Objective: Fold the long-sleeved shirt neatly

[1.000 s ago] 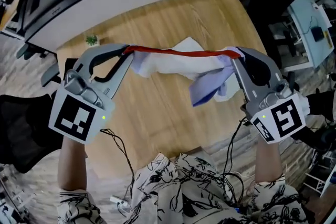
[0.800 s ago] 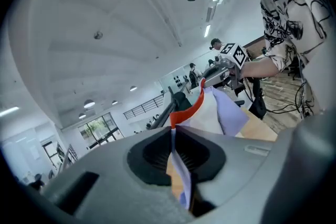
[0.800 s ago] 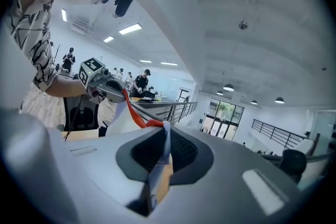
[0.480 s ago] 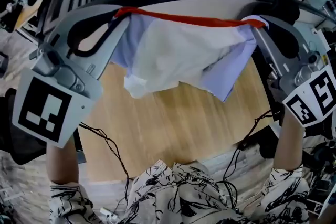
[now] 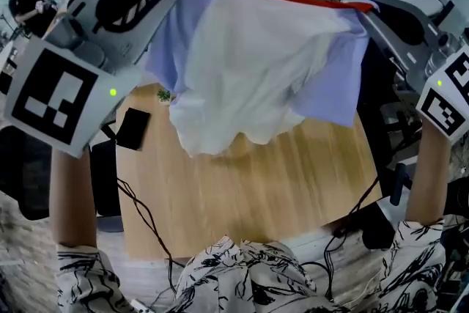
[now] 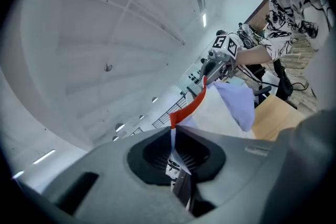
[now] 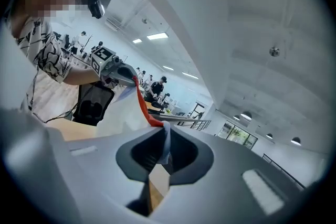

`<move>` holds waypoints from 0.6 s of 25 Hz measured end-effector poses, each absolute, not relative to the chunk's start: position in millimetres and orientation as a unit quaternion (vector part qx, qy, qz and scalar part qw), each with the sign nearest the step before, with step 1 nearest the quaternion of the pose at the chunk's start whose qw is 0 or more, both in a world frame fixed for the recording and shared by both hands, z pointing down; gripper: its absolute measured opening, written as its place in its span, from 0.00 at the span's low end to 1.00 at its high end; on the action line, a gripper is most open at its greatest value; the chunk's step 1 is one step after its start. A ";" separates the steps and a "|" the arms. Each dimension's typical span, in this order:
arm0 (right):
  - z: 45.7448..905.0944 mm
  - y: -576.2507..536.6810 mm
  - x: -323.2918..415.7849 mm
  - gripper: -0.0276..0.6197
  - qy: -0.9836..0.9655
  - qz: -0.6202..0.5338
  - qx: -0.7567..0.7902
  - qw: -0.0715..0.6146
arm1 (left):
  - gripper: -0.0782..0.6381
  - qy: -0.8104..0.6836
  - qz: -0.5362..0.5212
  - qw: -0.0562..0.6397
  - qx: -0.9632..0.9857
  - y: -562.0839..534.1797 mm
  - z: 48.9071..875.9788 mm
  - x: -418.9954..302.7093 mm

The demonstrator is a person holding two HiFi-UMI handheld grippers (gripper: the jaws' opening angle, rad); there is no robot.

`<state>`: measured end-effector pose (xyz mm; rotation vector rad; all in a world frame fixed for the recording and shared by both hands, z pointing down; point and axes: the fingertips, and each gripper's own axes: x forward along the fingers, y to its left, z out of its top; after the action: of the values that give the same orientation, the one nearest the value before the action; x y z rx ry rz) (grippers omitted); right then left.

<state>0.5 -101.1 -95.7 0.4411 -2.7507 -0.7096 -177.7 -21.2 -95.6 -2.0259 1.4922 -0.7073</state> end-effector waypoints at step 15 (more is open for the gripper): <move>-99.5 -210.9 -43.5 0.08 -0.936 -0.278 0.158 0.149 | 0.14 0.585 -0.279 0.269 -0.713 -103.6 -99.8 -210.6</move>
<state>-43.5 -210.9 -99.5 0.4541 -2.6898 -0.7991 -210.6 -103.6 -99.8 -1.9225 1.5761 -0.7511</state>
